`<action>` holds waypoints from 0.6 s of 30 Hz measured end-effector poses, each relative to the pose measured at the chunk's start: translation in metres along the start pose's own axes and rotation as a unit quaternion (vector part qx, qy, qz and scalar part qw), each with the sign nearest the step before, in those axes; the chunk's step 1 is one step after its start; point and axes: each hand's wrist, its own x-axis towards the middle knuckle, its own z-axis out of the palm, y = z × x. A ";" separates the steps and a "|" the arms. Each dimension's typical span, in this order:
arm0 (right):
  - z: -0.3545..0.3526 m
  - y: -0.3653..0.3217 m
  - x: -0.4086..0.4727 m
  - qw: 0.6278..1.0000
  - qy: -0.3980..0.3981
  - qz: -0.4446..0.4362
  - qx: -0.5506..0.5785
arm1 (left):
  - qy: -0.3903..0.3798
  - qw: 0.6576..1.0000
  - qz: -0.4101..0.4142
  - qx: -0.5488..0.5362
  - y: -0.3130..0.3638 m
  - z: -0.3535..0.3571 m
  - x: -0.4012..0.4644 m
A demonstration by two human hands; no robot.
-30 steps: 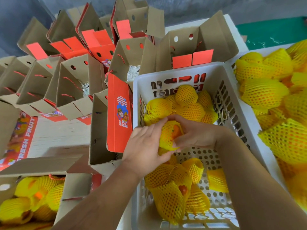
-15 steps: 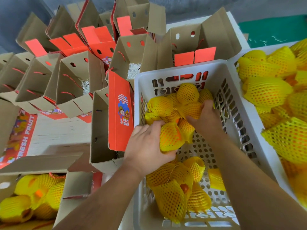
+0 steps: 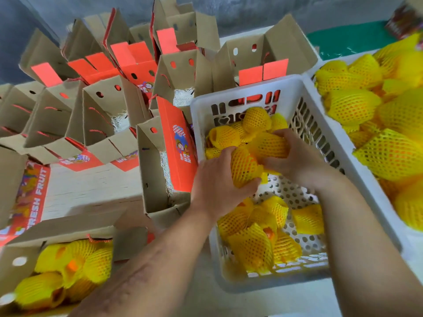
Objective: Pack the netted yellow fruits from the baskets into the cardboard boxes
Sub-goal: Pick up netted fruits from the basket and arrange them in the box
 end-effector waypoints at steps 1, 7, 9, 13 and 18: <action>0.003 -0.008 -0.024 0.999 0.017 -0.004 0.031 | -0.004 0.997 -0.015 -0.072 0.002 -0.006 -0.007; 0.047 -0.066 -0.144 0.969 0.049 -0.035 0.238 | -0.074 0.808 -0.095 -0.577 0.003 -0.065 -0.094; 0.081 -0.094 -0.173 0.967 0.034 -0.067 0.242 | -0.100 0.796 -0.124 -0.584 -0.025 -0.102 -0.132; 0.185 -0.153 -0.203 0.965 -0.038 -0.109 0.234 | -0.131 0.814 -0.182 -0.535 -0.119 -0.183 -0.197; 0.325 -0.194 -0.202 0.953 -0.111 -0.085 0.269 | -0.126 0.845 -0.221 -0.470 -0.244 -0.250 -0.251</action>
